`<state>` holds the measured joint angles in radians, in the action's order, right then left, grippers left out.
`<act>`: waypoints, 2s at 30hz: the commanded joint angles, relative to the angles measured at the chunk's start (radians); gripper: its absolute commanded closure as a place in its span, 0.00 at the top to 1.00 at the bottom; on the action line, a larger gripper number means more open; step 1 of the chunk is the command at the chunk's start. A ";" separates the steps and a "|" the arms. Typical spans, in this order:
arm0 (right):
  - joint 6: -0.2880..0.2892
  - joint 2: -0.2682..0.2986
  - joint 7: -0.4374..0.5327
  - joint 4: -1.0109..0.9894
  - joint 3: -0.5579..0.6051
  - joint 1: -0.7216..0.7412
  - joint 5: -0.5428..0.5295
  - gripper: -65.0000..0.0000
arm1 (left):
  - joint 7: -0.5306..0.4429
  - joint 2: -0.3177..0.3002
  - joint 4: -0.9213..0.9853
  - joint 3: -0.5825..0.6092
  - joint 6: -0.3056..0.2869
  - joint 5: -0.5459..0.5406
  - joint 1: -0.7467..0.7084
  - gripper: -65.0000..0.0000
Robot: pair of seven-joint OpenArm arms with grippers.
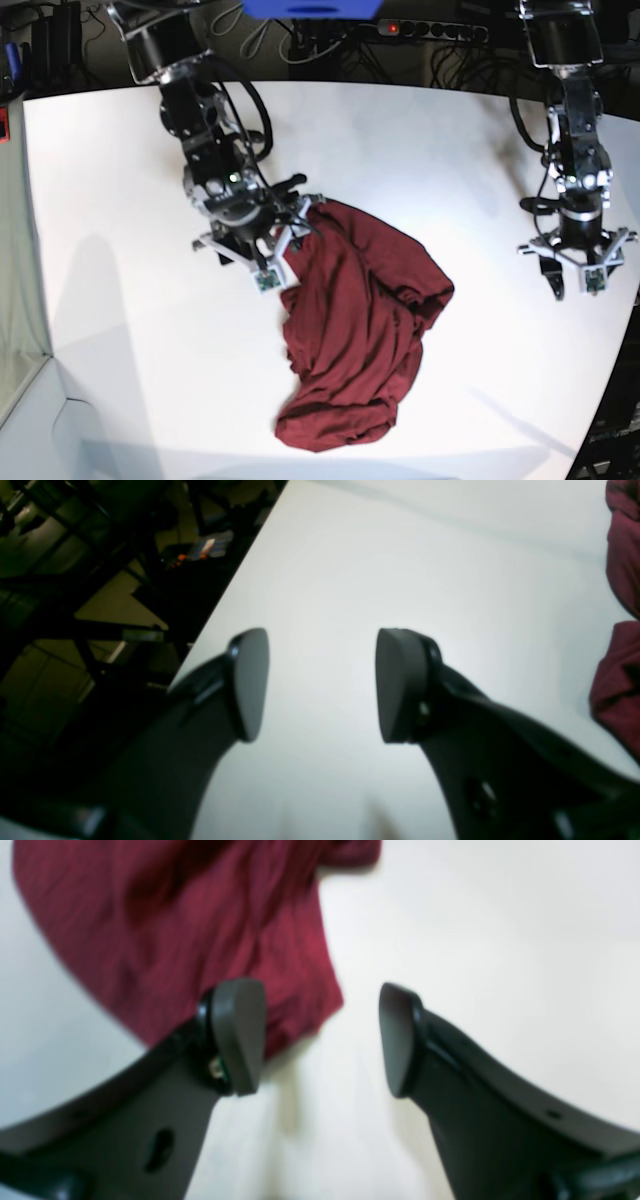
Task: Layout the t-shirt on the table in an organized manner, then fold the t-shirt properly
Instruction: 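Drag the held t-shirt edge away from the left gripper with the right gripper, then grasp the t-shirt fabric with the left gripper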
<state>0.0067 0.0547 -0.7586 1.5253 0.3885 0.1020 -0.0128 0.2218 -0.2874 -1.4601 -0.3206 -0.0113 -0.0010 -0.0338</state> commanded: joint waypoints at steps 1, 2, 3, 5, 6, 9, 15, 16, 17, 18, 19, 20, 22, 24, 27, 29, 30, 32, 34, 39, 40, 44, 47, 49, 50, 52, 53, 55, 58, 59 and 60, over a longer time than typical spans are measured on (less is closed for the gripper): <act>0.000 -0.005 0.021 0.001 -0.001 0.031 0.000 0.57 | -0.026 -0.014 -0.024 -0.007 0.006 0.000 -0.001 0.51; 0.000 -0.005 0.021 -0.013 -0.001 0.044 0.000 0.57 | -0.026 -0.014 -0.024 -0.008 0.006 0.000 -0.008 0.51; 0.000 -0.005 0.021 -0.027 -0.001 0.055 -0.002 0.57 | -0.026 -0.014 -0.024 -0.015 0.006 0.000 -0.012 0.51; 0.000 -0.013 0.021 -0.045 0.000 0.068 -0.002 0.57 | -0.026 -0.014 -0.024 -0.025 0.006 0.000 -0.018 0.51; 0.000 -0.019 0.023 -0.058 0.000 0.069 -0.002 0.57 | -0.026 -0.014 -0.026 -0.028 0.006 0.000 -0.018 0.51; 0.000 -0.026 0.050 -0.130 0.000 0.072 -0.002 0.56 | -0.026 -0.013 -0.021 -0.045 0.006 0.000 -0.018 0.51; 0.000 -0.026 0.164 -0.268 -0.003 0.071 -0.002 0.54 | -0.026 -0.013 -0.020 -0.047 0.006 0.000 -0.018 0.51; 0.000 -0.025 0.164 -0.282 -0.006 0.071 -0.002 0.50 | -0.026 -0.013 -0.020 -0.047 0.006 0.000 -0.018 0.51; 0.000 -0.023 0.162 -0.289 -0.006 0.071 0.000 0.46 | -0.026 -0.013 -0.020 -0.047 0.006 0.000 -0.018 0.51; 0.000 -0.020 0.161 -0.296 -0.007 0.072 0.000 0.40 | -0.026 -0.013 -0.020 -0.045 0.006 0.000 -0.018 0.51; 0.000 -0.019 0.159 -0.297 -0.007 0.072 0.000 0.32 | -0.026 -0.013 -0.018 -0.045 0.006 0.000 -0.015 0.51; 0.000 -0.017 0.159 -0.296 -0.007 0.071 0.001 0.24 | -0.026 -0.013 -0.018 -0.044 0.006 0.000 -0.013 0.51; -0.001 -0.005 0.156 -0.289 -0.007 0.064 0.004 0.05 | -0.026 -0.011 -0.018 -0.041 0.006 0.000 -0.012 0.51; -0.001 0.021 0.120 -0.256 -0.010 0.055 0.001 0.00 | -0.026 -0.009 -0.020 -0.041 0.006 -0.003 -0.010 0.51; -0.001 0.035 0.058 -0.131 -0.052 0.021 0.000 0.00 | -0.028 0.007 -0.018 -0.039 0.006 -0.006 -0.008 0.51; -0.001 0.049 0.032 0.017 -0.128 -0.029 0.000 0.00 | -0.028 0.032 -0.020 -0.038 0.006 -0.004 0.005 0.51; -0.001 0.049 0.024 0.088 -0.158 -0.051 0.000 0.00 | -0.028 0.038 -0.020 -0.038 0.006 -0.001 0.012 0.51; -0.001 0.052 0.011 0.235 -0.214 -0.084 0.000 0.00 | -0.028 0.055 -0.018 -0.038 0.006 -0.003 0.019 0.51; -0.001 0.052 0.004 0.349 -0.282 -0.104 0.000 0.00 | -0.028 0.069 -0.018 -0.024 0.006 -0.004 0.021 0.51; -0.001 0.040 0.006 0.472 -0.464 -0.107 0.000 0.00 | -0.028 0.076 -0.020 0.079 0.006 0.000 0.027 0.51; -0.001 0.024 0.011 0.473 -0.507 -0.103 0.000 0.00 | -0.029 0.078 -0.020 0.097 0.006 0.000 0.027 0.51; -0.001 -0.031 0.014 0.472 -0.699 -0.060 0.000 0.00 | -0.029 0.080 -0.018 0.169 0.006 -0.004 0.030 0.51; -0.001 -0.051 0.014 0.472 -0.794 -0.020 0.000 0.00 | -0.031 0.080 -0.027 0.235 0.006 -0.006 0.025 0.51; -0.001 -0.051 0.006 0.446 -0.828 0.008 0.000 0.00 | -0.031 0.092 -0.029 0.288 0.006 -0.006 0.024 0.51; -0.001 -0.049 0.006 0.423 -0.839 0.017 0.000 0.00 | -0.031 0.107 -0.029 0.312 0.006 -0.006 0.024 0.51; -0.001 -0.048 0.006 0.381 -0.845 0.025 0.000 0.00 | -0.028 0.138 -0.037 0.360 0.006 -0.006 0.022 0.51; -0.001 -0.048 0.009 0.370 -0.845 0.021 0.000 0.00 | -0.028 0.150 -0.040 0.378 0.006 -0.006 0.021 0.51; -0.001 -0.046 0.011 0.344 -0.845 0.020 0.000 0.00 | -0.029 0.185 -0.043 0.421 0.006 -0.006 0.012 0.51; -0.001 -0.046 0.011 0.320 -0.839 0.011 0.000 0.00 | -0.026 0.231 -0.043 0.493 0.006 -0.004 0.013 0.51; -0.001 -0.046 0.011 0.320 -0.836 0.003 0.000 0.00 | -0.026 0.241 -0.043 0.524 0.006 0.000 0.012 0.51; 0.000 -0.046 0.012 0.320 -0.836 0.002 0.000 0.00 | -0.026 0.248 -0.040 0.556 0.006 0.000 0.012 0.51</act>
<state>0.0029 -0.0002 -0.7742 1.8267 -0.4461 0.0887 -0.0090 0.2249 -0.0471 -1.4818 0.2310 -0.0036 -0.0029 -0.0349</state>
